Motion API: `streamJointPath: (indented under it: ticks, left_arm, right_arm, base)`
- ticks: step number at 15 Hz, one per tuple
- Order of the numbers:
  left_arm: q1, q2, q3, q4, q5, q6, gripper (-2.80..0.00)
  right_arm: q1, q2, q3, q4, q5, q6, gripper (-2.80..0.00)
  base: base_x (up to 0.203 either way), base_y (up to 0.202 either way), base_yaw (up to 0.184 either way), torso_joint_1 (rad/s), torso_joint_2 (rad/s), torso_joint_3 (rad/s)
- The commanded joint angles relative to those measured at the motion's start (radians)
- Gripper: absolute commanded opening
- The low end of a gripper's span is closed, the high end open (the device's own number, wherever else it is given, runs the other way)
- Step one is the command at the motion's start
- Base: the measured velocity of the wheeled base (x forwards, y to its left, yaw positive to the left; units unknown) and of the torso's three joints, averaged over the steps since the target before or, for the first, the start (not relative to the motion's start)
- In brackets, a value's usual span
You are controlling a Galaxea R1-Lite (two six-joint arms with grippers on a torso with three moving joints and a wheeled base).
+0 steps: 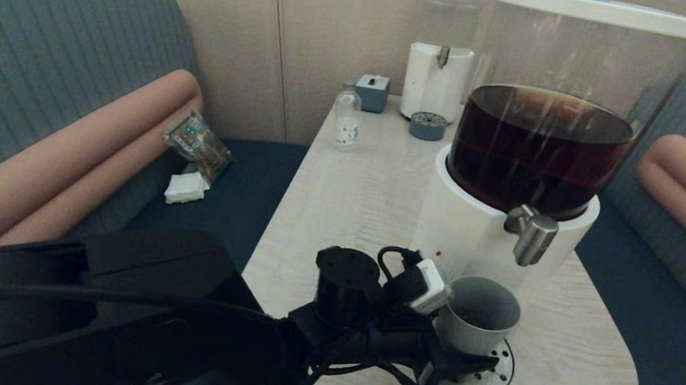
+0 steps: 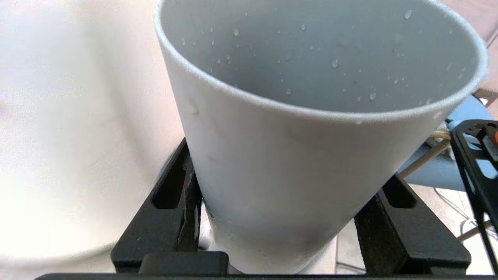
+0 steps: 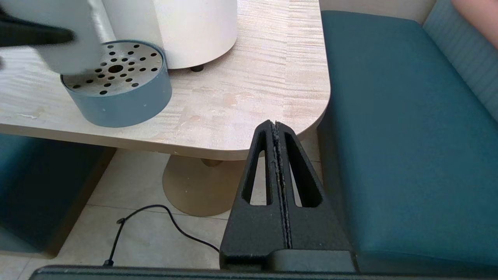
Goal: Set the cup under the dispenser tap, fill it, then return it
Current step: Place the cup next to the water dispenser
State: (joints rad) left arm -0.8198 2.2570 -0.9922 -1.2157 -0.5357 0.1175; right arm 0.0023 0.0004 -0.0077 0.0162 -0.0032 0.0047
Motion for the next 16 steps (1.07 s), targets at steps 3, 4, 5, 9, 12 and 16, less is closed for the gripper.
streamJointPath:
  ticks: [3, 4, 5, 9, 12, 16]
  left_arm:
    - [0.086, -0.118, 0.117, -0.012, -0.004, 0.0, -2.8]
    - [0.115, -0.133, 0.131, -0.015, -0.004, -0.001, -2.8]
    - [0.136, -0.138, 0.136, -0.016, -0.004, 0.0, -2.8]
    - [0.314, -0.12, 0.079, -0.017, -0.005, -0.002, -2.8]
    - [0.405, -0.057, -0.013, -0.03, -0.006, -0.009, -2.8]
    - [0.507, 0.065, -0.156, -0.076, -0.015, -0.043, -2.8]
  right_arm:
    - [0.001, 0.0, 0.0, 0.0, 0.0, 0.0, -2.8]
    - [0.001, 0.0, 0.0, 0.001, 0.0, 0.0, -2.8]
    - [0.001, 0.0, 0.0, -0.001, 0.0, 0.0, -2.8]
    - [0.001, 0.0, 0.0, 0.001, 0.0, 0.0, -2.8]
    - [0.001, 0.0, 0.0, -0.001, 0.0, 0.0, -2.8]
    - [0.001, 0.0, 0.0, 0.001, 0.0, 0.0, -2.8]
  base:
    - [0.0, 0.0, 0.0, 0.0, 0.0, 0.0]
    - [0.0, 0.0, 0.0, 0.0, 0.0, 0.0]
    - [0.0, 0.0, 0.0, 0.0, 0.0, 0.0]
    - [0.0, 0.0, 0.0, 0.0, 0.0, 0.0]
    - [0.0, 0.0, 0.0, 0.0, 0.0, 0.0]
    - [0.0, 0.0, 0.0, 0.0, 0.0, 0.0]
